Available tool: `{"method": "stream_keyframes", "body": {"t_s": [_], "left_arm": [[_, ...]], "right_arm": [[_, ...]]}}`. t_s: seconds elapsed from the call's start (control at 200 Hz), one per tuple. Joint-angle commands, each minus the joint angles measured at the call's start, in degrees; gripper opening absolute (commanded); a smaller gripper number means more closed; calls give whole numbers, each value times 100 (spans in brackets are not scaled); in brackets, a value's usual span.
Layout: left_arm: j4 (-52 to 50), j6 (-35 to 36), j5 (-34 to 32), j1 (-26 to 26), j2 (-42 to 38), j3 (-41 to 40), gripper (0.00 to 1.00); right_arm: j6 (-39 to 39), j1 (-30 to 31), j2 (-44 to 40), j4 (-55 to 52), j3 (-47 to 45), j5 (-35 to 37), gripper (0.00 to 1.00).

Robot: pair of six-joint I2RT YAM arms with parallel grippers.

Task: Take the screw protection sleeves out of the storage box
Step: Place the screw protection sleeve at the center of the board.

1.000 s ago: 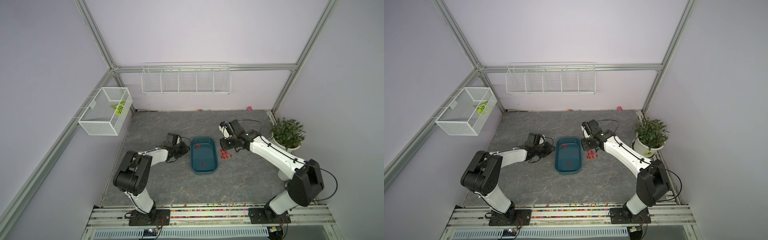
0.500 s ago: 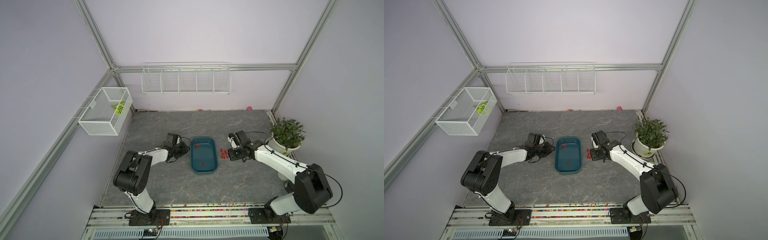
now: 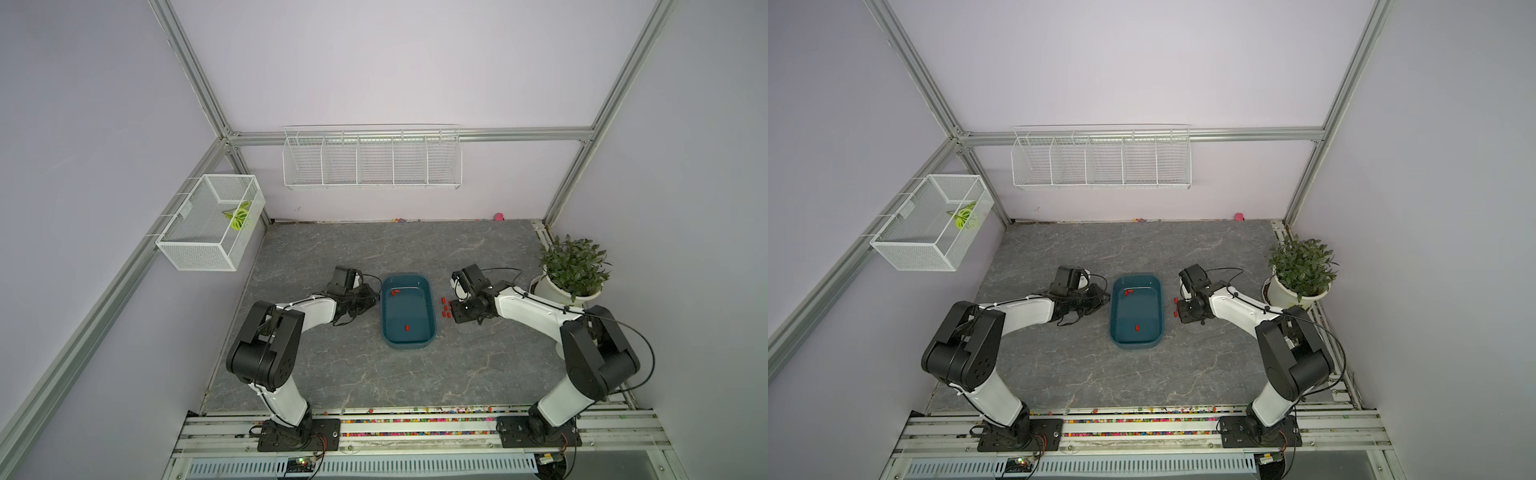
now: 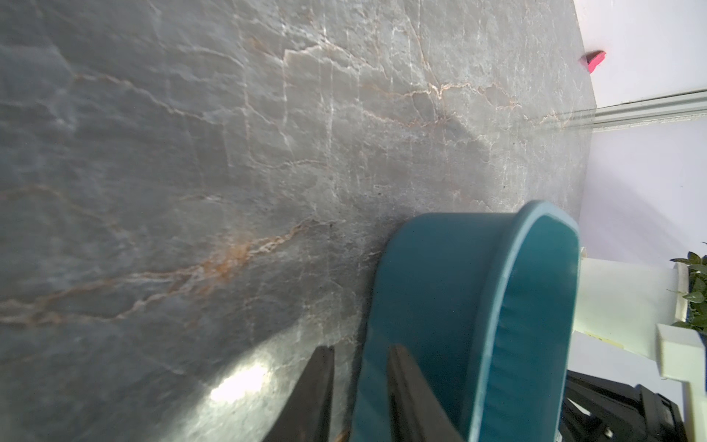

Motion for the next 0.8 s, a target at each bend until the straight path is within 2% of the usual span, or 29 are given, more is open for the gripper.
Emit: {"method": "stream_keyframes", "body": {"t_s": [0.0,0.515,0.795], "left_arm": [[37,52,40,4,93,146,31],[45,51,40,11,85,130,31],[35,48,47,4,77,135,31]], "right_arm": [[-1,-75,141,92,36,6,16],[-85,-216,457,95,344,-2,16],[-135,-214,563,27,487,59,21]]}}
